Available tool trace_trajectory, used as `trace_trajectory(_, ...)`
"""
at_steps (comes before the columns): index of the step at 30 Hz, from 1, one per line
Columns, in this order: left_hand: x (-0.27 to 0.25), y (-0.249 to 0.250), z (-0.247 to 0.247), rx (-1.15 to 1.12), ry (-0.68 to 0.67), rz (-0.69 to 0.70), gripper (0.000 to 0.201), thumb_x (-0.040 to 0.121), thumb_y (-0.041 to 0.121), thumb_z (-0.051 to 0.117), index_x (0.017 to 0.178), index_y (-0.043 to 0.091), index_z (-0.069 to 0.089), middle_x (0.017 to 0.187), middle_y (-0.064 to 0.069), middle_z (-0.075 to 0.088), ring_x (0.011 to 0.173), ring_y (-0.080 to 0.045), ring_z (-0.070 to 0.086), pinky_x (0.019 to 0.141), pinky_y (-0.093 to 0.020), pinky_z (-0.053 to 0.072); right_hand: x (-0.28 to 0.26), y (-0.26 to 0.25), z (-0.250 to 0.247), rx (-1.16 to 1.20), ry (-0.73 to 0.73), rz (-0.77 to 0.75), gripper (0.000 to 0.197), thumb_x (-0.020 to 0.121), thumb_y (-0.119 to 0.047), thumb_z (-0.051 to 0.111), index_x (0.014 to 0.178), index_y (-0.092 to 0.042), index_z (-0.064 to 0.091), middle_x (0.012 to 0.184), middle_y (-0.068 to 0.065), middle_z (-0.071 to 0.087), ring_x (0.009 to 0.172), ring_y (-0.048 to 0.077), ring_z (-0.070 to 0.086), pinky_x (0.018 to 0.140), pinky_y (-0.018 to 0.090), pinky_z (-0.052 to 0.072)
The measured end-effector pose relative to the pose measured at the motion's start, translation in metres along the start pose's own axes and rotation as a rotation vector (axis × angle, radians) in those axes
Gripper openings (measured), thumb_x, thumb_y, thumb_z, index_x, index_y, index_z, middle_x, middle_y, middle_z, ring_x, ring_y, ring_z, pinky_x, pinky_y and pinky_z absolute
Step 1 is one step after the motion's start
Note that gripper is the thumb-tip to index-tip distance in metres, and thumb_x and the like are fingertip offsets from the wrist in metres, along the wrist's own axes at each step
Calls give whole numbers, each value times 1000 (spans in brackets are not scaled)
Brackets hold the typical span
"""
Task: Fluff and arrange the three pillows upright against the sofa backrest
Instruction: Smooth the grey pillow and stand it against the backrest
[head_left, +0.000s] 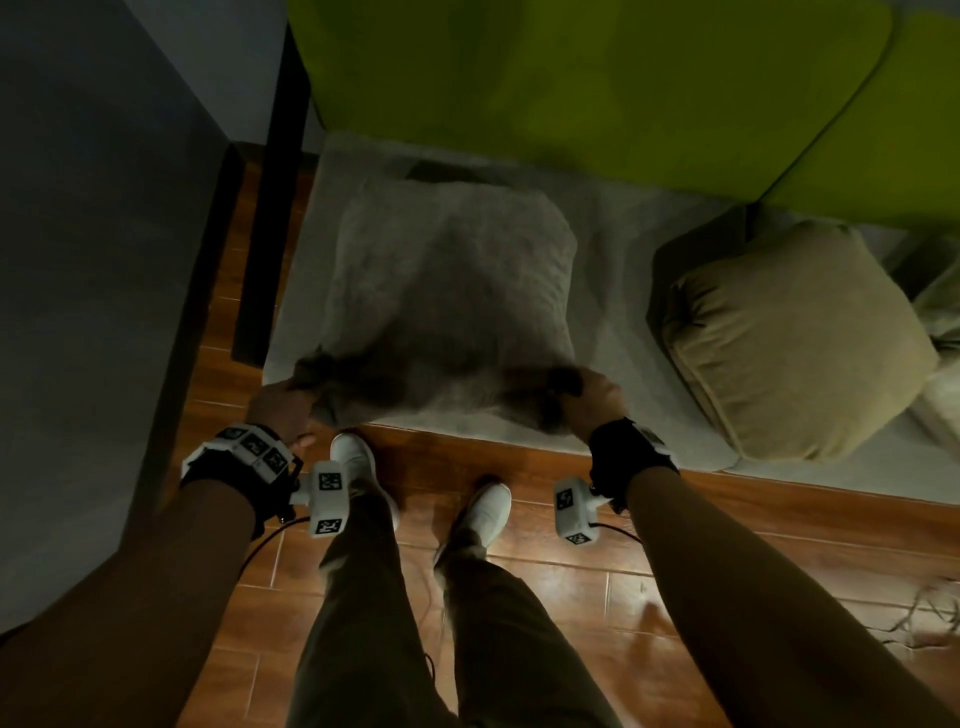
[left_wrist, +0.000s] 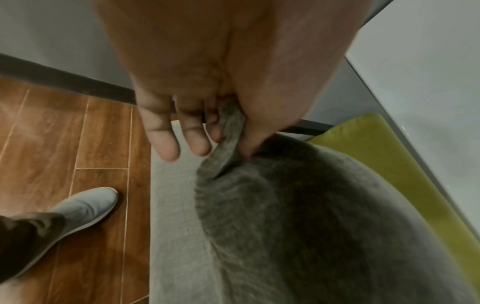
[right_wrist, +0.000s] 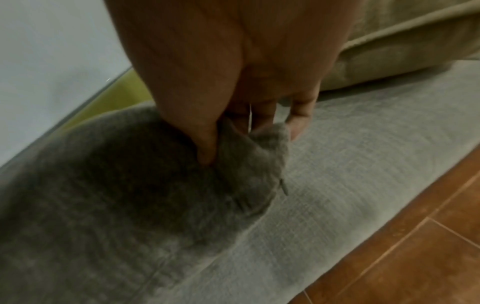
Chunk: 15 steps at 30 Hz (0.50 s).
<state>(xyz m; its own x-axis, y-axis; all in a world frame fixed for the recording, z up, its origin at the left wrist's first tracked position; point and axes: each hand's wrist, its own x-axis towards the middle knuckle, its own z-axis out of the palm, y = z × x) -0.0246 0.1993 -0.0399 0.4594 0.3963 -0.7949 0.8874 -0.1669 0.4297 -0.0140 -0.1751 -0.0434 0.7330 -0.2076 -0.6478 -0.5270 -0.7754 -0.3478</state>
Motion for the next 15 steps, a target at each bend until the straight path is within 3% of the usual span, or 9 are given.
trace_trajectory(2,5,-2,-4,-8,65,13,14,98,19,60,111,16,60,118,-13,61,99,-35,60,87,-49,55,2,2,-5,-36,61,0,23,96,-45,62,104,-23,61,90,1,62,81,22,60,67,31,45)
trace_trajectory(4,6,-4,-6,68,81,80,11,98,23,59,109,20,60,111,-11,63,98,-33,57,88,-44,48,2,9,-5,-77,42,-18,20,94,-39,68,98,-25,54,96,1,60,88,23,61,68,31,43)
trace_trajectory(7,4,4,-3,-24,-10,104,33,84,29,71,112,13,64,110,-12,67,99,-30,64,91,-45,50,-3,20,-1,201,-60,0,48,87,-35,77,122,-27,46,125,0,58,104,21,58,80,33,46)
trace_trajectory(9,9,6,-2,-101,-80,86,61,74,51,76,114,6,66,114,-19,70,95,-34,69,92,-47,54,-10,19,-3,456,-96,39,67,88,-42,77,140,-28,38,130,-5,53,108,19,56,76,26,46)
trace_trajectory(11,10,6,-1,-67,-120,48,79,68,71,73,113,7,69,113,-23,71,101,-42,68,98,-53,53,-10,15,-3,474,-65,41,69,94,-50,67,149,-28,34,128,-4,57,105,19,59,72,24,46)
trace_trajectory(13,4,9,-3,54,-116,68,54,78,64,70,104,17,70,111,-23,71,104,-43,66,95,-50,53,-3,12,-2,339,-1,17,64,97,-44,65,150,-27,36,127,4,63,102,23,62,79,31,49)
trace_trajectory(15,14,4,-8,149,-68,134,33,80,43,76,106,23,68,116,-18,69,105,-39,66,95,-50,54,3,9,-1,273,-5,6,58,97,-29,67,149,-26,40,120,6,64,102,24,63,80,35,50)
